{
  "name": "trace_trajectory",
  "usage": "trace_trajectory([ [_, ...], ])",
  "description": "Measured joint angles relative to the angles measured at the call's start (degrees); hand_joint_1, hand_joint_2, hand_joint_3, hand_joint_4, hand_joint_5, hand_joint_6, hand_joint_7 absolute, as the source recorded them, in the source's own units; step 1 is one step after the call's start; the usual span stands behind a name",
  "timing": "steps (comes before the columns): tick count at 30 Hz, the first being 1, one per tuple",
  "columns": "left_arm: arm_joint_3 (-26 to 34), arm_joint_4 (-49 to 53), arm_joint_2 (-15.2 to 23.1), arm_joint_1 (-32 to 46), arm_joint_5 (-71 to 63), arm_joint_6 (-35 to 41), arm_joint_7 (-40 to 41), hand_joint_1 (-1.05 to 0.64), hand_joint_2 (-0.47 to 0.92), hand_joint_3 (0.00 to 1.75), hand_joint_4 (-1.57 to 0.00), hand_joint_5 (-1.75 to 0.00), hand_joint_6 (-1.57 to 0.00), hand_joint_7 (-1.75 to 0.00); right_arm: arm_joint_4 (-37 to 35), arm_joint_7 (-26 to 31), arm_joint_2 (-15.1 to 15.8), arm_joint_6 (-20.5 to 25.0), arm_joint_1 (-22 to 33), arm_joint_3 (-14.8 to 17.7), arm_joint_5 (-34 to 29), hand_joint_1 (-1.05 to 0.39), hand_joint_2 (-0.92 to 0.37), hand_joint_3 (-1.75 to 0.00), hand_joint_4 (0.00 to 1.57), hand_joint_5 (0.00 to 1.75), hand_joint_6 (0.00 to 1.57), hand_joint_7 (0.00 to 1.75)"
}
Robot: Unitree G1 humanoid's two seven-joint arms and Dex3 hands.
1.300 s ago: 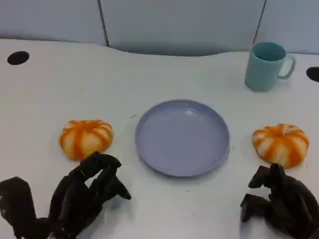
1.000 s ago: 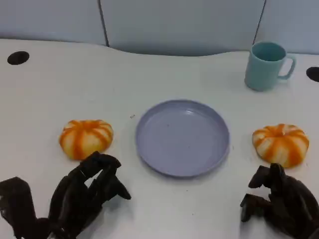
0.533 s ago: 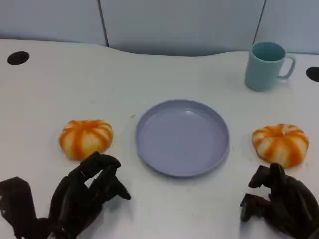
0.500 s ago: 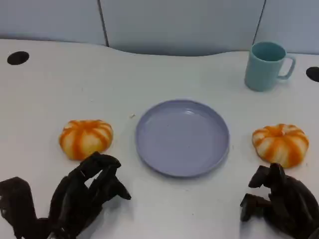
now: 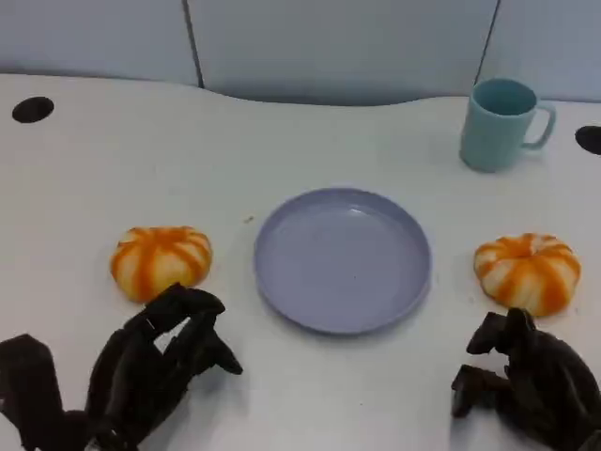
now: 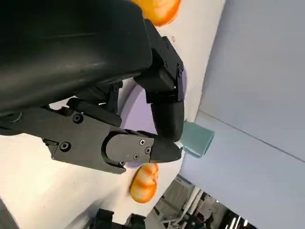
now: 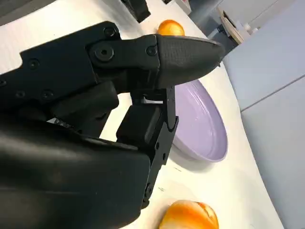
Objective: Grasp the bread from the table and place it into the plate.
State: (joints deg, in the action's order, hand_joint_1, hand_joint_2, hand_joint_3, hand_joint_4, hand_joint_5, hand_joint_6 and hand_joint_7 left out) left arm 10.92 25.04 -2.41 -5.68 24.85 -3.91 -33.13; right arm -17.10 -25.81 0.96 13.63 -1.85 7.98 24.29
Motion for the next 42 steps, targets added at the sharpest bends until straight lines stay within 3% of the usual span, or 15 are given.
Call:
trace_trajectory([
  [2,-0.4,0.5,0.5,0.0,-2.1,-3.8,0.0,-0.49,0.92,0.26,-0.61,-1.13,-0.60,-0.63,0.0,0.1,-0.1,-0.2,0.0,-0.1,-0.1,-0.47,-0.92,-0.44,1.27,1.14,1.17,1.02],
  [3,-0.8,1.1,1.0,0.0,-3.9,-7.1,-0.1,-0.50,0.92,0.23,-0.60,-0.97,-0.62,-0.42,0.0,0.1,-0.2,-0.2,0.0,-0.2,-0.1,-0.47,-0.92,-0.43,1.27,1.14,1.17,1.02],
  [6,-2.1,4.6,2.5,-0.6,-9.7,-19.4,0.0,-0.46,0.92,0.18,-0.56,-0.65,-0.60,-0.12,-0.1,0.1,-0.4,-0.6,0.0,-0.4,-0.2,-0.48,-0.92,-0.40,1.27,1.13,1.18,1.02],
  [10,-3.2,10.5,5.0,-2.5,-16.9,-36.2,1.6,-0.44,0.92,0.17,-0.54,-0.55,-0.59,-0.05,-0.3,0.0,-0.5,-0.7,-0.1,-0.4,-0.2,-0.48,-0.92,-0.40,1.27,1.12,1.18,1.02],
  [11,-3.3,11.6,5.4,-3.3,-17.3,-38.4,2.0,-0.48,0.92,0.16,-0.43,-0.48,-0.52,-0.03,-0.4,0.0,-0.5,-0.8,-0.1,-0.4,-0.2,-0.47,-0.92,-0.41,1.27,1.12,1.18,1.01],
  [12,-3.4,12.6,6.0,-3.9,-20.1,-41.0,4.1,-0.50,0.92,0.14,-0.33,-0.42,-0.45,-0.01,-0.4,0.0,-0.5,-0.8,-0.2,-0.4,-0.2,-0.47,-0.92,-0.40,1.28,1.11,1.19,1.00],
  [16,-3.9,12.6,12.3,-7.0,-39.9,-49.0,17.6,-0.57,0.92,0.10,-0.20,-0.32,-0.35,0.00,-0.6,0.0,-0.7,-0.7,-0.4,-0.5,-0.1,-0.48,-0.92,-0.40,1.29,1.09,1.20,0.97],
  [19,-4.8,8.8,16.9,-8.5,-54.5,-48.4,28.9,-0.60,0.92,0.07,-0.15,-0.25,-0.30,0.00,-0.7,0.0,-0.7,-0.7,-0.5,-0.4,-0.1,-0.47,-0.92,-0.42,1.29,1.09,1.20,0.96],
  [22,-7.6,3.1,21.4,-9.9,-68.9,-43.3,40.0,-0.62,0.92,0.06,-0.10,-0.21,-0.26,0.00,-0.9,0.0,-0.8,-0.7,-0.7,-0.4,-0.1,-0.47,-0.92,-0.43,1.29,1.09,1.20,0.96],
  [25,-10.6,-1.3,24.4,-11.0,-75.6,-37.0,44.7,-0.67,0.91,0.04,-0.09,-0.19,-0.22,0.00,-0.9,0.1,-0.9,-0.7,-0.7,-0.4,-0.1,-0.48,-0.92,-0.42,1.30,1.09,1.21,0.96],
  [28,-14.9,-6.8,27.3,-11.9,-85.0,-26.4,44.9,-0.67,0.89,0.01,-0.04,-0.14,-0.17,0.00,-1.2,0.3,-1.0,-0.7,-1.0,-0.4,-0.1,-0.49,-0.92,-0.42,1.30,1.09,1.21,0.97],
  [31,-18.5,-8.2,28.6,-13.6,-87.2,-20.5,42.5,-0.62,0.82,0.00,0.00,-0.05,-0.11,0.00,-1.4,0.1,-1.0,-0.7,-1.1,-0.4,-0.1,-0.48,-0.92,-0.43,1.30,1.08,1.21,0.96],
  [42,-30.4,2.3,30.3,-23.7,-86.8,-12.9,33.3,-0.58,0.76,0.01,0.00,0.00,-0.08,0.00,-1.1,-0.5,-0.9,-1.2,-0.8,-0.6,-0.1,-0.48,-0.92,-0.41,1.30,1.08,1.23,0.94],
])
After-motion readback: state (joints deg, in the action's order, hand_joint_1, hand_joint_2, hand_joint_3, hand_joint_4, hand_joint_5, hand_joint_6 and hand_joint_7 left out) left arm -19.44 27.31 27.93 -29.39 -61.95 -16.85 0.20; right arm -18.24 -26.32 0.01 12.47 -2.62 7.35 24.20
